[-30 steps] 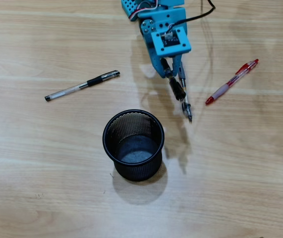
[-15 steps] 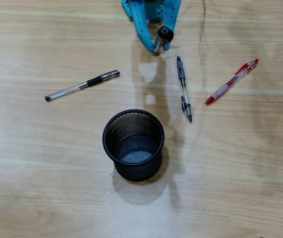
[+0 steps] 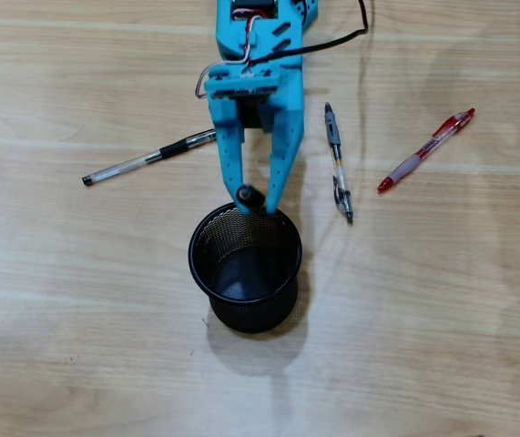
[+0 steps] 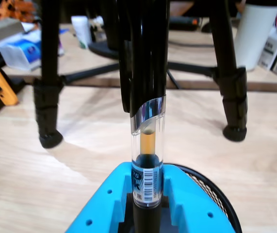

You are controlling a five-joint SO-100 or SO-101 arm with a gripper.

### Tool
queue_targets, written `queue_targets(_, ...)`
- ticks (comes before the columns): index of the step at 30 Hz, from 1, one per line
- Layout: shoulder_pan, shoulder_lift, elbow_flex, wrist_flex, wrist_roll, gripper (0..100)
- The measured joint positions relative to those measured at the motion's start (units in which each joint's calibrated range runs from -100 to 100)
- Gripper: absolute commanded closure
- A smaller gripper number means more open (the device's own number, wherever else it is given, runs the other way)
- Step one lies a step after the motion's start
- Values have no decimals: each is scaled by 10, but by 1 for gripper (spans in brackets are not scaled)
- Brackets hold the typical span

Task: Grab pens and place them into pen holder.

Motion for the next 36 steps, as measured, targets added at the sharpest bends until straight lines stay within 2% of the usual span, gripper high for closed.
queue_targets(8, 14, 54, -35, -4, -2, 98)
queue_targets(15, 28, 76, -43, -64, -2, 98)
queue_targets(20, 28, 76, -43, -66, -2, 86)
queue_targets(27, 27, 76, -44, -66, -2, 94)
queue_targets(31, 18, 56, -41, -21, 7, 98)
queue_targets(36, -5, -25, -41, 141, 32, 98)
